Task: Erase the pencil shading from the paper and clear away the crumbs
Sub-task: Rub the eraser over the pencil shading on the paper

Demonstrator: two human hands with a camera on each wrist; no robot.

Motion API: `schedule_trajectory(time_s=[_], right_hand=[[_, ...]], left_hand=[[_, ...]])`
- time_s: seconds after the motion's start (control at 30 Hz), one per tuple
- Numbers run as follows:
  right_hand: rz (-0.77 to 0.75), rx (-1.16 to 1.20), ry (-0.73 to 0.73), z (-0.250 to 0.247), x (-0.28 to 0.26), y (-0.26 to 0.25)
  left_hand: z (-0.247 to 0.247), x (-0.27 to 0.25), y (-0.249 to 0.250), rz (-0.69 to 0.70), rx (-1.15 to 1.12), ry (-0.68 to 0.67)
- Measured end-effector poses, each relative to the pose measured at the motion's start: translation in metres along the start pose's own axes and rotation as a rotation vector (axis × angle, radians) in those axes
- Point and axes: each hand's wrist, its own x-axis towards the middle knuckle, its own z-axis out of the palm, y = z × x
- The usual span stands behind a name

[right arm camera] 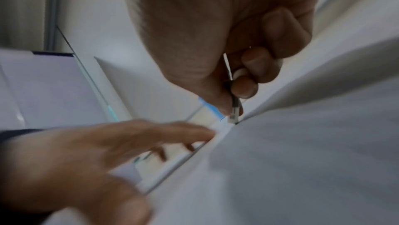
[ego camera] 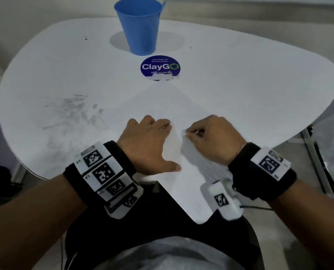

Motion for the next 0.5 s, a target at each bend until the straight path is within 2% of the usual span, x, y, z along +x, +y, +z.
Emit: schedule_trajectory(time_s=[0.1, 0.23, 0.27, 0.4, 0.43, 0.5], right_hand=[[0.058, 0.019, 0.089, -0.001, 0.0, 0.004], [-0.031, 0.122, -0.135, 0.017, -0.018, -0.017], [-0.036, 0.106, -0.14, 0.017, -0.017, -0.017], [0.055, 0.019, 0.086, 0.005, -0.003, 0.001], [0.048, 0.004, 0.109, 0.006, -0.005, 0.001], [-0.031, -0.008, 0.044, 0.014, -0.012, -0.008]], left_hand=[[0.0, 0.0, -0.001, 0.006, 0.004, -0.001], [-0.001, -0.002, -0.001, 0.012, 0.008, 0.0], [-0.001, -0.002, -0.001, 0.014, 0.013, 0.002], [-0.002, -0.003, -0.001, 0.015, 0.006, -0.013], [-0.001, -0.003, -0.001, 0.017, 0.008, -0.01], [0.001, -0.003, -0.001, 0.017, 0.011, 0.011]])
